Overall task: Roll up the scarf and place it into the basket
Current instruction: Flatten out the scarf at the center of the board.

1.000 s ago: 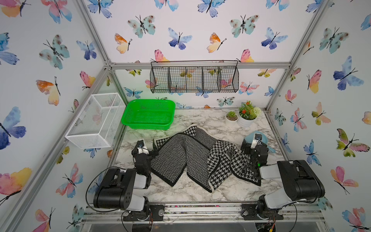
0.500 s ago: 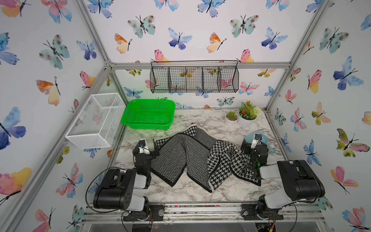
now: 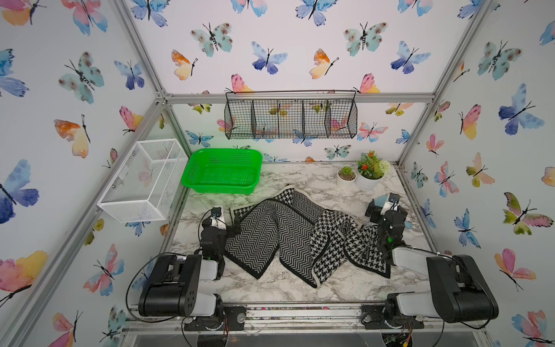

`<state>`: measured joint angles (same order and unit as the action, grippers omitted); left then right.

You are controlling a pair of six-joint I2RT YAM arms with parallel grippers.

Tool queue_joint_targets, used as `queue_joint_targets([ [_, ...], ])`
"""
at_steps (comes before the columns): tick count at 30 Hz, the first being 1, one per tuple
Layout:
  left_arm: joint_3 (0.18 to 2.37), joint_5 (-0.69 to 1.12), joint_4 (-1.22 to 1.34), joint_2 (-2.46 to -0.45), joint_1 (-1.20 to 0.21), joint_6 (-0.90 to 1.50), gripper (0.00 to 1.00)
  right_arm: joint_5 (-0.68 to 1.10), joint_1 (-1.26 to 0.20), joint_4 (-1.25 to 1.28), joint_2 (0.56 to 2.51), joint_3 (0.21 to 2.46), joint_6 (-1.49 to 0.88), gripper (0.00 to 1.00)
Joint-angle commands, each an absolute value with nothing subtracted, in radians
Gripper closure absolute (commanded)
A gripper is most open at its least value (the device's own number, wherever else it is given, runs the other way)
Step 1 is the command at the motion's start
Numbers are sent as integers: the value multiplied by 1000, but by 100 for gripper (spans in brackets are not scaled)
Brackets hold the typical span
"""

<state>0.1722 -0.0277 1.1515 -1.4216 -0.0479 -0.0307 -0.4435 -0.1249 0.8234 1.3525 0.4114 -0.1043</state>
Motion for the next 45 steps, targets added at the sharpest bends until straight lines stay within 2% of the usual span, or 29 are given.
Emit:
queue_joint_targets([
  [1,238,-31,1055,-1395,-53,-40,2,-571,-131,538,1313,511,-204,0],
  [5,406,-112,734,-1347,-115,-54,2,-613,-131,254,1288,621,-335,0],
  [9,600,-228,355,-1317,-230,108,2,-523,-131,96,1268,667,-398,0],
  [13,788,-259,-61,-1310,-311,417,2,-432,-130,8,1223,666,-433,0],
  [17,821,-232,-333,-1290,-318,782,2,-364,-130,-56,1157,652,-461,0],
  [21,704,-57,-367,-1248,-318,964,2,-339,-130,-169,1115,674,-488,0],
  [26,544,139,-295,-1216,-319,1041,2,-349,-129,-253,1090,684,-500,0],
  [38,536,57,-553,-917,-323,1030,2,-328,-127,-265,1121,641,-560,0],
  [45,537,67,-649,-910,-322,1027,2,-308,-127,-253,1165,668,-557,0],
])
